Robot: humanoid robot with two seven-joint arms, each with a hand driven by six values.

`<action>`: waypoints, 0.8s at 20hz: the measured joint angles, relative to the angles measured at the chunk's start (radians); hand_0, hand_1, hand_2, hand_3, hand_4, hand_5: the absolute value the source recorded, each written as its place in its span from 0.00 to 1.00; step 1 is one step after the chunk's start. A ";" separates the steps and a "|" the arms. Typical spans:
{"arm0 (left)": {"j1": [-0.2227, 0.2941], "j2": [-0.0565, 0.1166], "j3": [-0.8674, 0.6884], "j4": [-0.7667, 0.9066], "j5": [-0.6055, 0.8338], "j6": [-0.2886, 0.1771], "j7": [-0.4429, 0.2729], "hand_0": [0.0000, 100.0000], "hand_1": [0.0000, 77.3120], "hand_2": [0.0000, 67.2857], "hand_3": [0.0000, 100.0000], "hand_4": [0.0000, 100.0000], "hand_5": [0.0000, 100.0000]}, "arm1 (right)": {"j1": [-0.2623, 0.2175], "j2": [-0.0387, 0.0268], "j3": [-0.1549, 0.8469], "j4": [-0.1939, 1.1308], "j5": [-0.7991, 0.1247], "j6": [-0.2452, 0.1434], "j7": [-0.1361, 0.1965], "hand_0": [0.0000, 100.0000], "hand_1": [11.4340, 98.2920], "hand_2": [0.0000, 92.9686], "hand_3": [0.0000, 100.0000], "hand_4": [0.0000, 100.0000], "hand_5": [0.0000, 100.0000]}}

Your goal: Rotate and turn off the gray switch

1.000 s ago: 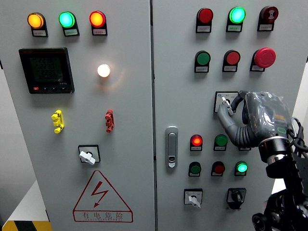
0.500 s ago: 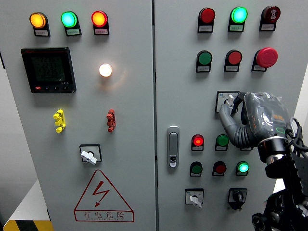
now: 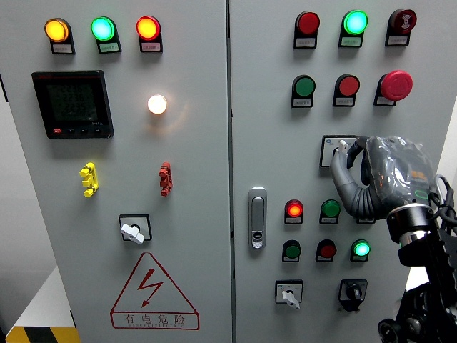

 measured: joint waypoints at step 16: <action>0.000 0.000 0.000 0.000 0.000 0.000 0.000 0.33 0.00 0.18 0.22 0.12 0.12 | -0.187 -0.0052 0.058 0.216 0.008 0.000 0.086 0.48 0.19 0.35 0.48 0.38 0.59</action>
